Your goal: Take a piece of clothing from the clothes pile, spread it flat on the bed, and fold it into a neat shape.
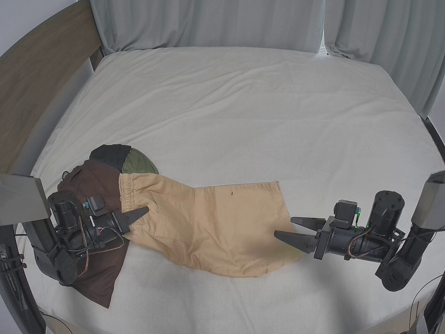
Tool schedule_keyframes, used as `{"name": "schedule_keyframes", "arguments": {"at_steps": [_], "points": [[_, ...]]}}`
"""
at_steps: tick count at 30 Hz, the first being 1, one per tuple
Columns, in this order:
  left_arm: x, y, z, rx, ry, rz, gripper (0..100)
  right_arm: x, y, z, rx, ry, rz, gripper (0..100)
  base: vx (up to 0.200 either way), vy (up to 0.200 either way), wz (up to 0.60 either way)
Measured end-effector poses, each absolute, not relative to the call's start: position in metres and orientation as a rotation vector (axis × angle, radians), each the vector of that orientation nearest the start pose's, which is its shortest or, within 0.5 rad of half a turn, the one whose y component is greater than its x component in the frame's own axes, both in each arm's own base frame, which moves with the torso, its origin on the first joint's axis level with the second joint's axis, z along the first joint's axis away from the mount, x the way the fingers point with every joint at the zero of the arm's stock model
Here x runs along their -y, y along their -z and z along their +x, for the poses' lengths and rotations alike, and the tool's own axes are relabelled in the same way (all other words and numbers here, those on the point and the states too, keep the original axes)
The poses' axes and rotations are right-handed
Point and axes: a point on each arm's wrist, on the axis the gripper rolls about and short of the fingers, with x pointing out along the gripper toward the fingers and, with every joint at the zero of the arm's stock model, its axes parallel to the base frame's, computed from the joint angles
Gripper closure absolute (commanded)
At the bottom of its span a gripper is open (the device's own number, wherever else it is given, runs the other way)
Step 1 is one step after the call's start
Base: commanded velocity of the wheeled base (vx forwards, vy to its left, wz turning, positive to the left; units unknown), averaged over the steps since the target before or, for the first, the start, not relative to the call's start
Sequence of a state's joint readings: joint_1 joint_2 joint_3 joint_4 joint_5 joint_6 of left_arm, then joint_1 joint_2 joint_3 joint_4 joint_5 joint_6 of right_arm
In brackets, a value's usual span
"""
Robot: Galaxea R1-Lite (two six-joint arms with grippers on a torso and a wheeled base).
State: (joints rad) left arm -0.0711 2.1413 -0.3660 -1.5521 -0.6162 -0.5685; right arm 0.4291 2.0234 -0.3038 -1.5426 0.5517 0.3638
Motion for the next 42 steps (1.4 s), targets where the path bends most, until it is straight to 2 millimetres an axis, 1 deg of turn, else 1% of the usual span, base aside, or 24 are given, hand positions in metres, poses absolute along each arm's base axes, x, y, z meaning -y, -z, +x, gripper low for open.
{"name": "schedule_keyframes", "arguments": {"at_steps": [9,18,28,42], "points": [[0.051,-0.046,0.296,-0.401,0.616,-0.592,100,-0.125,-0.069,0.248,-0.358,-0.929,0.345,0,0.000,0.000,0.00],[0.071,-0.052,0.300,-0.387,0.671,-0.594,100,-0.124,-0.069,0.249,-0.354,-0.924,0.346,0,0.000,0.000,0.00],[0.085,-0.056,0.303,-0.375,0.705,-0.606,100,-0.122,-0.069,0.250,-0.351,-0.917,0.347,0,0.000,0.000,0.00],[0.109,-0.061,0.304,-0.373,0.736,-0.643,100,-0.107,-0.070,0.258,-0.315,-0.866,0.318,0,0.000,0.000,0.00]]}}
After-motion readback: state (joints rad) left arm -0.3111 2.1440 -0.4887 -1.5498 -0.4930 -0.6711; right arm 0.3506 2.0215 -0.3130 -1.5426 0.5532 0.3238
